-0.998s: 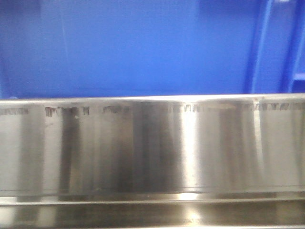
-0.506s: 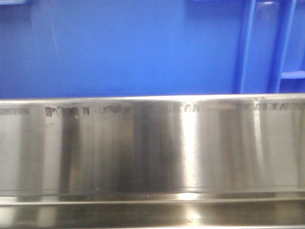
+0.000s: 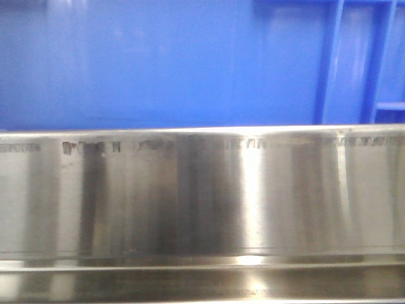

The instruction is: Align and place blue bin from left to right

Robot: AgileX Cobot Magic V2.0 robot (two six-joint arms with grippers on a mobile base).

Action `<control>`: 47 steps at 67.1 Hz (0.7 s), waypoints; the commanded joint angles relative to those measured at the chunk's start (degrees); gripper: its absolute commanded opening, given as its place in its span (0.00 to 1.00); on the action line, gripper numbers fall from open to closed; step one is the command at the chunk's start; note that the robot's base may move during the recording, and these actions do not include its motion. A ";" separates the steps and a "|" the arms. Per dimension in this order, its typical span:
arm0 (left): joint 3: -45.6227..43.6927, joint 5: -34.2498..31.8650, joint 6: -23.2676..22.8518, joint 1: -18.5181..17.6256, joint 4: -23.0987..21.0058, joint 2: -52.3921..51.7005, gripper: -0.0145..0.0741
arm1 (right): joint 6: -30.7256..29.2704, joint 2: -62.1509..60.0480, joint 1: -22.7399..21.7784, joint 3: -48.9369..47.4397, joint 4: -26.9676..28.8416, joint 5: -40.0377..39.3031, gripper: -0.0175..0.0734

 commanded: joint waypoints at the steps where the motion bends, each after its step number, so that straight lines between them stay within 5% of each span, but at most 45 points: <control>1: -1.11 -2.01 0.18 -0.68 0.23 -1.14 0.66 | -0.06 -0.72 0.06 -0.56 -0.54 -0.73 0.69; 18: -5.91 1.23 0.18 -0.68 0.99 -1.51 0.58 | -1.18 -0.72 0.06 -4.53 -0.69 2.26 0.60; 36: -10.60 2.48 0.31 -0.68 1.22 -1.51 0.04 | -1.86 -0.72 0.06 -5.41 -0.69 3.29 0.10; 47: -10.60 5.74 0.30 -0.68 1.28 -2.00 0.04 | -1.86 -1.97 0.06 -5.41 -0.69 3.41 0.11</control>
